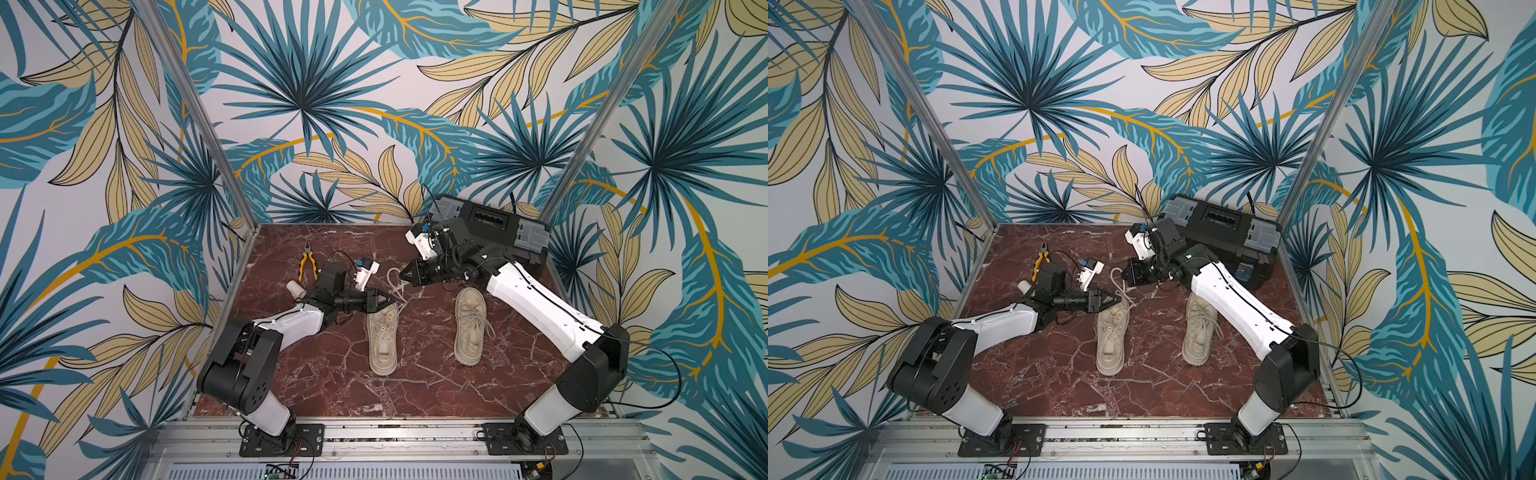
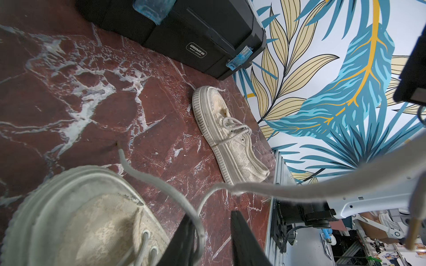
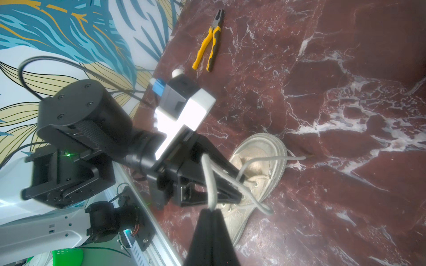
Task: Tie the shoes
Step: Cross the shoelace with the shoelace.
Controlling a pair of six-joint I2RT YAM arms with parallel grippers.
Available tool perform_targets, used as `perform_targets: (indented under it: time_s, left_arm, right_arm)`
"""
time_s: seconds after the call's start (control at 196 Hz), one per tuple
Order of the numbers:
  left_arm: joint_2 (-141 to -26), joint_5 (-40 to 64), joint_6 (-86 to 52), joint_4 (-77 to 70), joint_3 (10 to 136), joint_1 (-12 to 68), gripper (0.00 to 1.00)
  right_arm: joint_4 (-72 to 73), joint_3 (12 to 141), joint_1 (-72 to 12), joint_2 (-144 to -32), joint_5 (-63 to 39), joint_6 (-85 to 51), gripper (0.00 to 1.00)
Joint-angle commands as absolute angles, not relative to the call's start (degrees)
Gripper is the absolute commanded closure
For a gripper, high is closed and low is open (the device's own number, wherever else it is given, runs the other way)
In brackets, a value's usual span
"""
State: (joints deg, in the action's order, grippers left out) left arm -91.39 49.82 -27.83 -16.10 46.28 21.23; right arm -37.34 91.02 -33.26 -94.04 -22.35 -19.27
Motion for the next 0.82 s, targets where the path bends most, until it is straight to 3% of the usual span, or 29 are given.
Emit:
perform_targets:
  time_s: [0.0,0.632,0.81]
  left_arm:
    - [-91.3,50.4,-27.4,-17.8,48.9,21.7,0.68]
    - [-92.7,48.6,-27.8,-18.6,50.5,21.9,0.68]
    - [-93.1,48.4,-27.8,-18.5,50.9,21.9,0.72]
  right_arm:
    - [-36.1,92.4,-34.2,-95.1,-23.3,-20.3,1.0]
    - [-33.8,94.7,-36.0,-95.3,-25.5,-23.5,1.0]
    - [-33.6,94.6,-36.1,-95.1,-25.9,-23.9,1.0]
